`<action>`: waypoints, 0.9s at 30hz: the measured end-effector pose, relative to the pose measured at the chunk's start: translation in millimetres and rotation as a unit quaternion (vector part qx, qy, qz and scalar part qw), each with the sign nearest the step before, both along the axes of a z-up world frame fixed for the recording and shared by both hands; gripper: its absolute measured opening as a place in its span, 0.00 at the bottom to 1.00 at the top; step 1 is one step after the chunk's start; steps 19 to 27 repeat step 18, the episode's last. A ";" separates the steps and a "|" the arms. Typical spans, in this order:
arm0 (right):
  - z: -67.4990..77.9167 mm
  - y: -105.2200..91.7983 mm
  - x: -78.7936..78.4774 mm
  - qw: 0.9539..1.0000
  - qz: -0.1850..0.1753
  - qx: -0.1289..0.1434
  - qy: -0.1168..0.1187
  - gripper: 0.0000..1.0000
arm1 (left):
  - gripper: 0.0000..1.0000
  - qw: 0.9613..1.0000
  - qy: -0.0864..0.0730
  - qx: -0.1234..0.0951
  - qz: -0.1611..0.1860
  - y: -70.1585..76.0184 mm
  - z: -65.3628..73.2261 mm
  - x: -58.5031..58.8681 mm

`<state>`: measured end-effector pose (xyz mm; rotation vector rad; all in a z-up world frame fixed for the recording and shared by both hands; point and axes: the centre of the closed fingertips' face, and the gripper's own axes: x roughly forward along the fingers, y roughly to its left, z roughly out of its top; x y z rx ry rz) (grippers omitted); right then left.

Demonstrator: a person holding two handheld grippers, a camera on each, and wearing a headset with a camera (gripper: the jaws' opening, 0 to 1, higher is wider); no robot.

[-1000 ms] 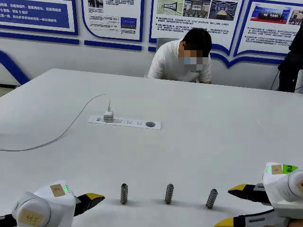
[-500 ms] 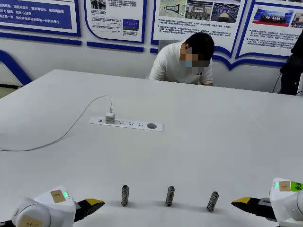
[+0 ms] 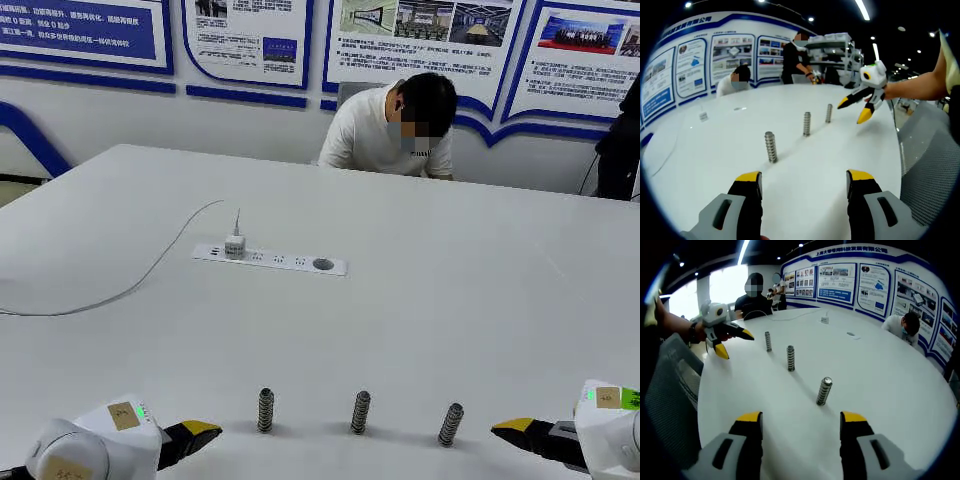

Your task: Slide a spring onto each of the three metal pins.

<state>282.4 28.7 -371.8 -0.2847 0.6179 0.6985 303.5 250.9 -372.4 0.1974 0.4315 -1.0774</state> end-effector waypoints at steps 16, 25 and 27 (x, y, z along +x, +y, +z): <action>-2.6 -3.6 -2.2 1.000 -0.014 0.006 0.002 0.64 | 0.69 1.000 0.001 -0.001 0.000 -0.4 -1.7 2.2; -2.9 -4.3 -2.3 1.000 -0.015 0.006 0.002 0.64 | 0.69 1.000 0.001 -0.001 0.000 -0.4 -1.9 2.7; -2.9 -4.3 -2.3 1.000 -0.015 0.006 0.002 0.64 | 0.69 1.000 0.001 -0.001 0.000 -0.4 -1.9 2.7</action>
